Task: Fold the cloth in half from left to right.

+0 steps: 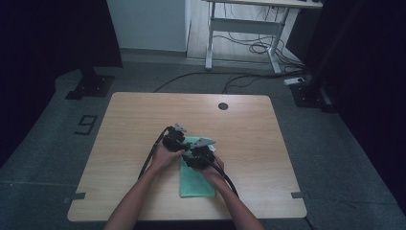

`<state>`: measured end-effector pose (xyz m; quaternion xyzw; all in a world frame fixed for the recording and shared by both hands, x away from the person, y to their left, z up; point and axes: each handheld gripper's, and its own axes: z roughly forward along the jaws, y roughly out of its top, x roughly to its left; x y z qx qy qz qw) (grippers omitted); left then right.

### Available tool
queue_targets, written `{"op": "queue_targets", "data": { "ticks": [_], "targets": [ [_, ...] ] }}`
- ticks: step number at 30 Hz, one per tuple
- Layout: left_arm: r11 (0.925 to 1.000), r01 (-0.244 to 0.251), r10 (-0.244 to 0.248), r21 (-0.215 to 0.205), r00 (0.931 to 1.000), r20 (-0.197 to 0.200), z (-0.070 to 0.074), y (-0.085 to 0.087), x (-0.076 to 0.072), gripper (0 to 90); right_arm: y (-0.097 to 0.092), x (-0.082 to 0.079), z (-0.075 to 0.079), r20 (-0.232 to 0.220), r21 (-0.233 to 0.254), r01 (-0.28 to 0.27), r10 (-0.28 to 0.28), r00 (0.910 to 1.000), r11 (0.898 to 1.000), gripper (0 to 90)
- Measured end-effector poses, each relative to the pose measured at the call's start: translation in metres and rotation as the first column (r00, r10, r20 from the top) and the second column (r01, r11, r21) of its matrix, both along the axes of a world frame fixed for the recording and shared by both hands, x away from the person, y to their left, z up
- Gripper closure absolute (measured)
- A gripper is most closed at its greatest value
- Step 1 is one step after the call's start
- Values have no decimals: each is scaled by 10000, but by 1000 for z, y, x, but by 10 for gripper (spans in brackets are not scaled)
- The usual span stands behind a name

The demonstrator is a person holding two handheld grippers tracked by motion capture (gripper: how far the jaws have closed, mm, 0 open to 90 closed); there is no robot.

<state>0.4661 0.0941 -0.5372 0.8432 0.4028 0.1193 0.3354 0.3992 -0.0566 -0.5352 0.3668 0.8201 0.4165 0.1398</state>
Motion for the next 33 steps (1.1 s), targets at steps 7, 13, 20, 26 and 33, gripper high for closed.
{"op": "queue_targets", "data": {
  "ticks": [7,13,20,26,33],
  "targets": [
    [9999,-123,122,-108,9999,-65,0,1,1,532,9,-4,-11,-85,-758,-192,186,9998,9969,526],
    [9994,-289,287,-169,9995,-121,0,0,0,536,10,-24,-10,44,-1082,-743,752,9972,9914,523],
    [9993,-349,347,-139,9993,-113,0,-1,0,528,2,-60,-13,469,-1064,-1200,1256,9910,9870,525],
    [9992,-380,379,-87,9992,-116,0,-2,-1,525,-5,-75,-15,404,-888,-1371,1411,9892,9866,521],
    [9991,-420,419,-75,9990,-126,0,-3,-1,520,-10,-78,-16,344,-627,-1346,1370,9900,9889,522]
  ]
}}
